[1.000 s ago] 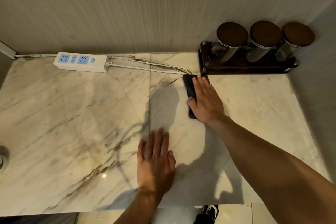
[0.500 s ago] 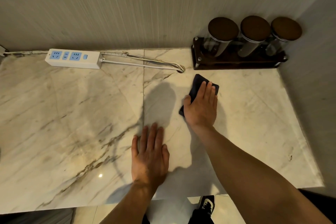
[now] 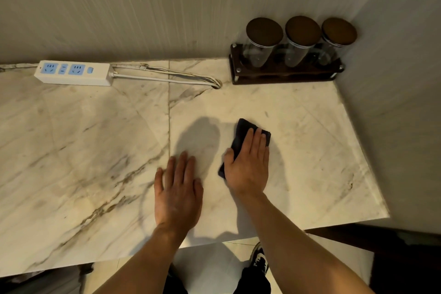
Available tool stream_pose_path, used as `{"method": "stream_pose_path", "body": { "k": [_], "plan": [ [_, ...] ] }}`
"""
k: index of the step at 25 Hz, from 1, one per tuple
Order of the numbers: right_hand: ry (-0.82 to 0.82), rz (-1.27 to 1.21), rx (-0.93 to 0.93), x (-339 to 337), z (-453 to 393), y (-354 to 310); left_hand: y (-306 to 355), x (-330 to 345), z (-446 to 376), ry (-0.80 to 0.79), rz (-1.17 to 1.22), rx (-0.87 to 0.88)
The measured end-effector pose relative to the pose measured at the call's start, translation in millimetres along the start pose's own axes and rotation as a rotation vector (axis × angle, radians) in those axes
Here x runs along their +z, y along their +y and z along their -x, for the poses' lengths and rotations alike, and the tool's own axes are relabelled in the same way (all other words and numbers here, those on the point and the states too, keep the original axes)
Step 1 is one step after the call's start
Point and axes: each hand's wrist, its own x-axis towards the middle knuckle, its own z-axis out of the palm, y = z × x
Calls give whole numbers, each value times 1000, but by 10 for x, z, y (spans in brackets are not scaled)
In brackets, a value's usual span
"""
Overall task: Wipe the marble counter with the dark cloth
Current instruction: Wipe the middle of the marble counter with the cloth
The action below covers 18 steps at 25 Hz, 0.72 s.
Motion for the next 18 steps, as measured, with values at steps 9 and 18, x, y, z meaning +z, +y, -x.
{"method": "stream_pose_path", "body": {
  "k": [9,18],
  "plan": [
    [10,9,-29,-67,724,284,4,18,15,63,74,1],
    [-63,34,-207,-170,1017,628,316,-42,-48,137,171,-9]
  ]
}}
